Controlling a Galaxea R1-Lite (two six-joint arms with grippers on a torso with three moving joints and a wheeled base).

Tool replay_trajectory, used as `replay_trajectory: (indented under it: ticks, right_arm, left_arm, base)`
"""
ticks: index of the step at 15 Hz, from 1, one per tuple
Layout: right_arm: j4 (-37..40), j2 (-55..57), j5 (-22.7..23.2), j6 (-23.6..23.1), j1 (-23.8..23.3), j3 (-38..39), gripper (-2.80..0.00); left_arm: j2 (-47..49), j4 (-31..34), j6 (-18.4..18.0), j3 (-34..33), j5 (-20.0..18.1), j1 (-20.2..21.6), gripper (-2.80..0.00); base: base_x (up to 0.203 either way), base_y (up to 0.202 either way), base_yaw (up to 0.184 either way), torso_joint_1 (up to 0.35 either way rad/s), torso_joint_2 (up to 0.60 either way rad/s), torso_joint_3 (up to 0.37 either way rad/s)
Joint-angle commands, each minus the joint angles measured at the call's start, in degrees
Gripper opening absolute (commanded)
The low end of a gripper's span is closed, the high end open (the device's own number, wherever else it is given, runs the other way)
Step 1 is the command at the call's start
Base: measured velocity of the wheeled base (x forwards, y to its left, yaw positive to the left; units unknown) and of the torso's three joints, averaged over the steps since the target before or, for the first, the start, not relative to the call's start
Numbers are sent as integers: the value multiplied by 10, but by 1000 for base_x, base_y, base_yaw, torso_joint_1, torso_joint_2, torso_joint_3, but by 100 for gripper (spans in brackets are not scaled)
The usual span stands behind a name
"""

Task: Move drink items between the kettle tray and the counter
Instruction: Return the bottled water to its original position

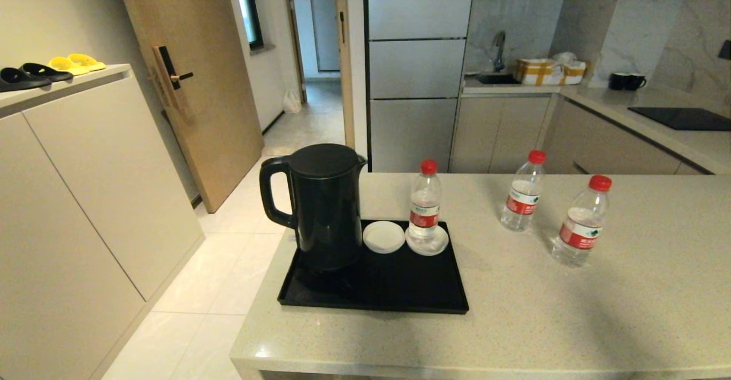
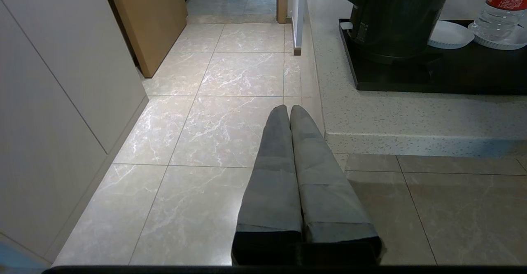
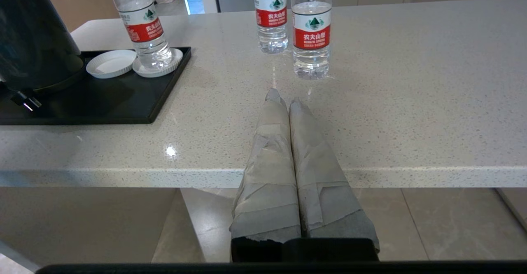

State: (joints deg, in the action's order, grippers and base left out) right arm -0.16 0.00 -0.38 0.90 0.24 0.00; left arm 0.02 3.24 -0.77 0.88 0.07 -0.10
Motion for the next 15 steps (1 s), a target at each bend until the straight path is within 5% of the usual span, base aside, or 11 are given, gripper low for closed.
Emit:
replay_trajectory:
  ticks: [1,6,9,12,15]
  right_arm:
    - [0,1,0,-3,0,0,-280]
    - [3,2,-4,-11,0,-13,-280]
    - [29,111,-7,-2,0,-162,-280]
    - [141,287,-8,17,-3,-348,-280]
    - [163,466,21,25,-5,-391,-280]
  left_arm:
    - [1,0,0,0,0,0,-280]
    - [1,1,0,0,0,0,-280]
    - [0,1,0,0,0,0,-280]
    - [1,0,0,0,0,0,-280]
    - [1,0,0,0,0,0,-280]
  base:
    - [0,0,0,0,0,0]
    - [0,0,0,0,0,0]
    - [0,0,0,0,0,0]
    - [0,0,0,0,0,0]
    - [0,0,0,0,0,0]
